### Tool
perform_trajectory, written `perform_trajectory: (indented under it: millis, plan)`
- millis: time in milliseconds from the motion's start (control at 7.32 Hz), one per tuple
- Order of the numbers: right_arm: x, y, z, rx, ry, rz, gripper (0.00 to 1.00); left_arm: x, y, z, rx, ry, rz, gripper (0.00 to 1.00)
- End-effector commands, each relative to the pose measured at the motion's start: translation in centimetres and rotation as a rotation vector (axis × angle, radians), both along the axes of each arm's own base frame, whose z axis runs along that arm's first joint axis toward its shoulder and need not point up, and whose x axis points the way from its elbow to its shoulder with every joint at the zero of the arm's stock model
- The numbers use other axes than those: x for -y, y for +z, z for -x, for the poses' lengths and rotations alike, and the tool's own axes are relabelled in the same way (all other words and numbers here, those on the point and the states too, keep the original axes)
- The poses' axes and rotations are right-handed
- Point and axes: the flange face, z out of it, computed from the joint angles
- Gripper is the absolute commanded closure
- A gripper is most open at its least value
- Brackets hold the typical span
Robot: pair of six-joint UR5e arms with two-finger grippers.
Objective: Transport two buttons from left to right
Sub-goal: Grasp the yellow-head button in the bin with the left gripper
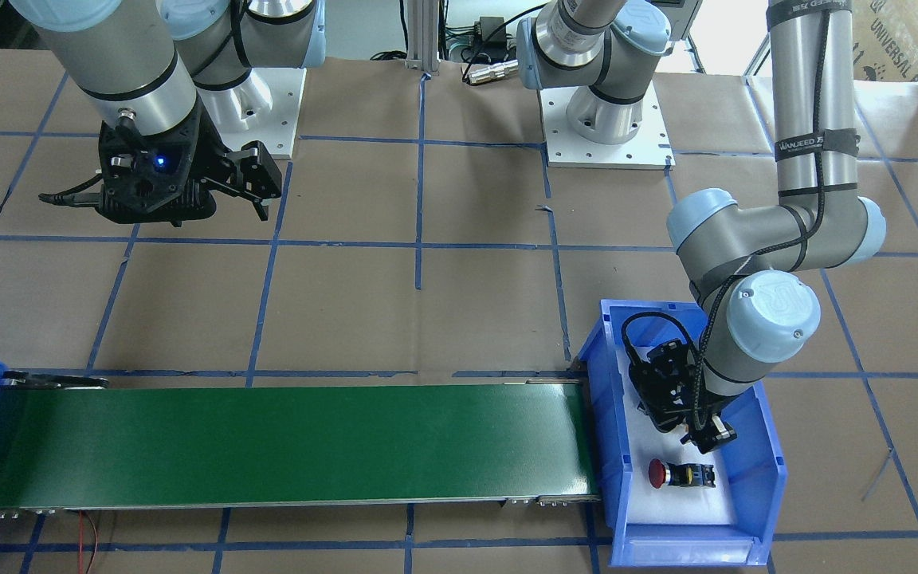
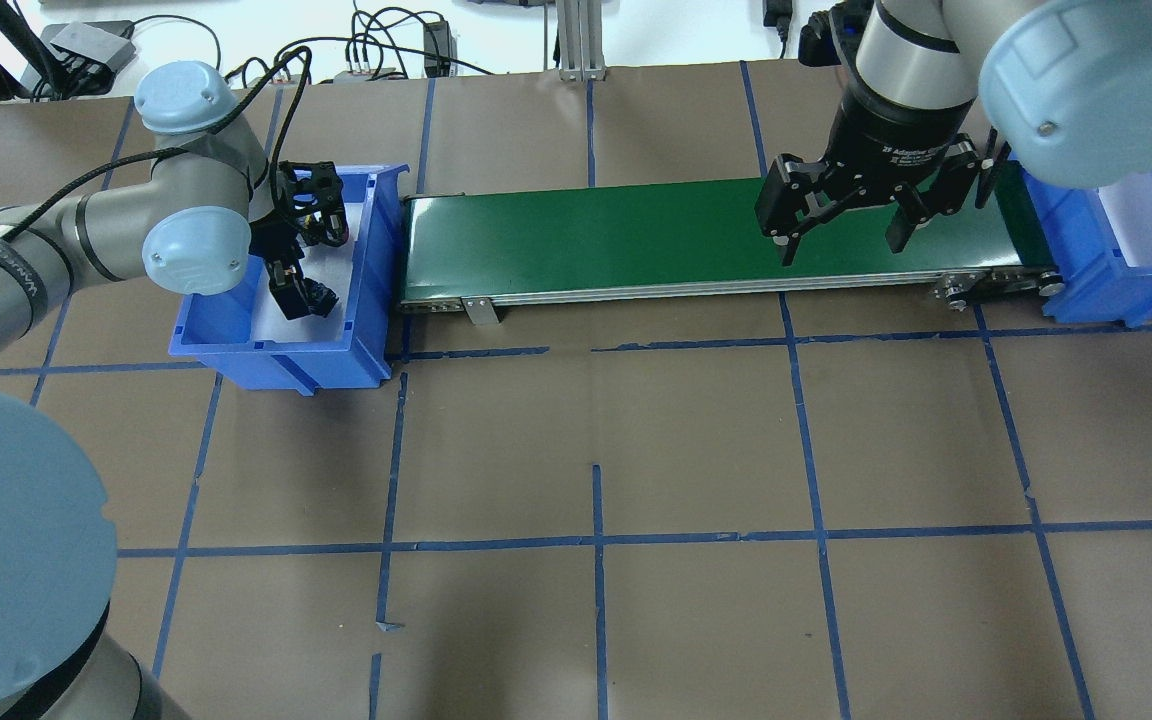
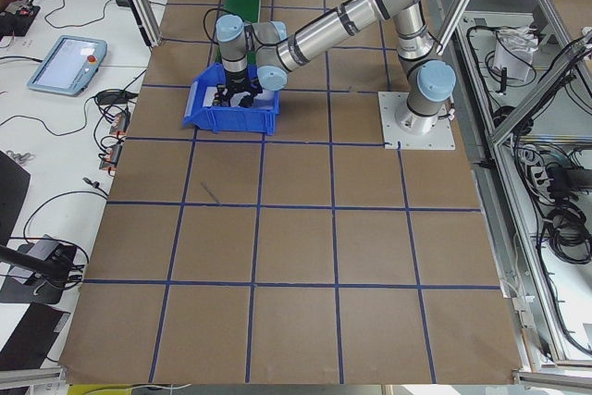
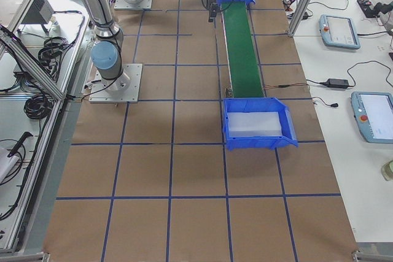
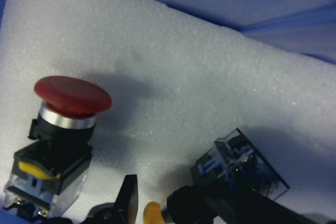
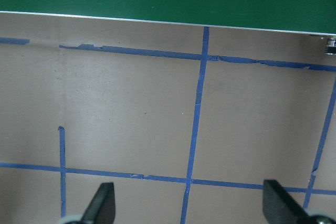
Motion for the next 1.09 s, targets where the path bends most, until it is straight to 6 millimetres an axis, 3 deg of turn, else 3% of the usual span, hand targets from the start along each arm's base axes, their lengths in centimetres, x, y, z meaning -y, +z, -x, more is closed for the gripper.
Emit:
perform_trajectory:
  millis: [0,410,683,956]
  plan:
    - [0.0,0.0,0.0,0.0,0.0,0.002,0.0,-0.2,1.5,0.0,-0.002,-0.002,-0.004,0.08]
    - [0.0,0.0,0.0,0.0,0.0,-0.001,0.0,-0.5,1.4,0.1,-0.011,-0.11,-0.035,0.08]
    - [-0.1,0.0,0.0,-0.002,0.0,-0.001,0.0,-0.2,-0.2,-0.1,-0.022,-0.266,-0.069,0.09]
    - [-0.1,-0.1,0.0,-0.002,0.0,-0.003,0.0,-0.6,-1.4,-0.1,-0.027,-0.277,-0.091,0.15]
